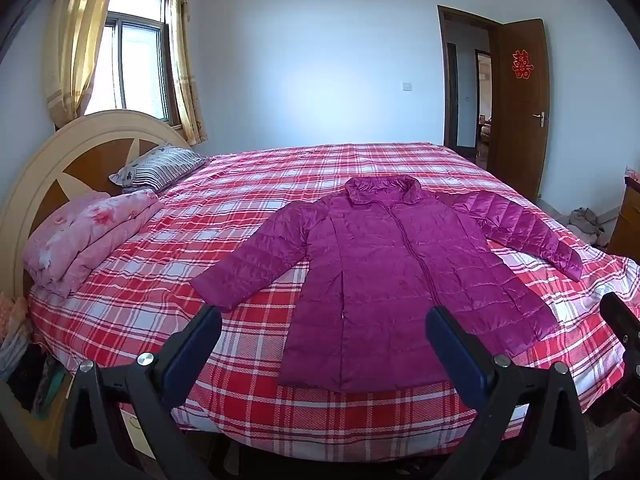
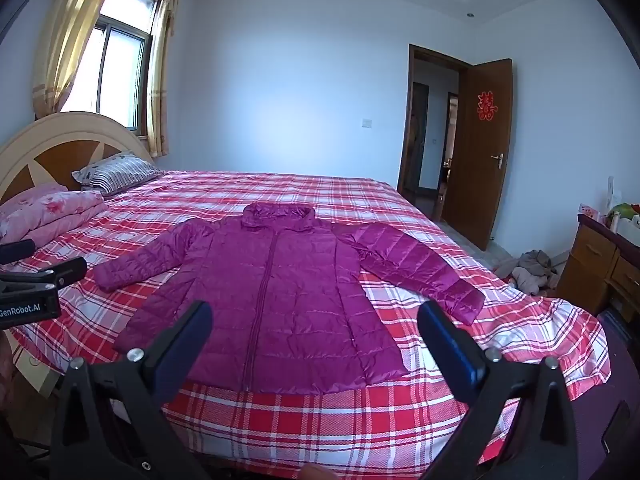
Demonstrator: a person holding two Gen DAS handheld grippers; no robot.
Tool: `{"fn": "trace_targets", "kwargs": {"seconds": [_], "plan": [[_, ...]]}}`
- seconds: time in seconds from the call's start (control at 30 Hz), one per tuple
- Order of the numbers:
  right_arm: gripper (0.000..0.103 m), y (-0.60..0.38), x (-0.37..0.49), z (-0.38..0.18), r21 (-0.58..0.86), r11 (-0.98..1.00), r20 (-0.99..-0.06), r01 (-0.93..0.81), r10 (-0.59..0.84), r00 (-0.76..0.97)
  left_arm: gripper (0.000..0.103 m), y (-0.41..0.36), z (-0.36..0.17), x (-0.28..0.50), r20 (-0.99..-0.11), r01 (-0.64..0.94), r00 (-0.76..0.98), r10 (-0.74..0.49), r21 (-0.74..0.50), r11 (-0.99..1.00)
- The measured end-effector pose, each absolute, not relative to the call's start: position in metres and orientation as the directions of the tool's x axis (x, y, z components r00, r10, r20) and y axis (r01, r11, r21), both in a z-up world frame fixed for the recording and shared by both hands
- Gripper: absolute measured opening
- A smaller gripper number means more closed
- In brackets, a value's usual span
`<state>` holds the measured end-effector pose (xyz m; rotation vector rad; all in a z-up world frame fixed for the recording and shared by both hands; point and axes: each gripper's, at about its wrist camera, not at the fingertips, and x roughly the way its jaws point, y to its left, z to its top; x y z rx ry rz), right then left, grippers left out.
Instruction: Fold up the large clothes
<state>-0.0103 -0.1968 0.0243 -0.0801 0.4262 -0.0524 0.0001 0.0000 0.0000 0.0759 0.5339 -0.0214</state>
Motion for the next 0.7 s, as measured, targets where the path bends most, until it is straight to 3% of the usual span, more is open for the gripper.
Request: {"fn": "trace_targets", "kwargs": {"seconds": [0.7], "plan": [[0.103,-0.1943,-0.0099,0.0225,-0.085,0.996,-0.422,0.03,-0.063,0.905,0.102,0.0032,0.0011,0.0002,-0.512,0.041,0.859,-0.002,0.064,0.997]]}}
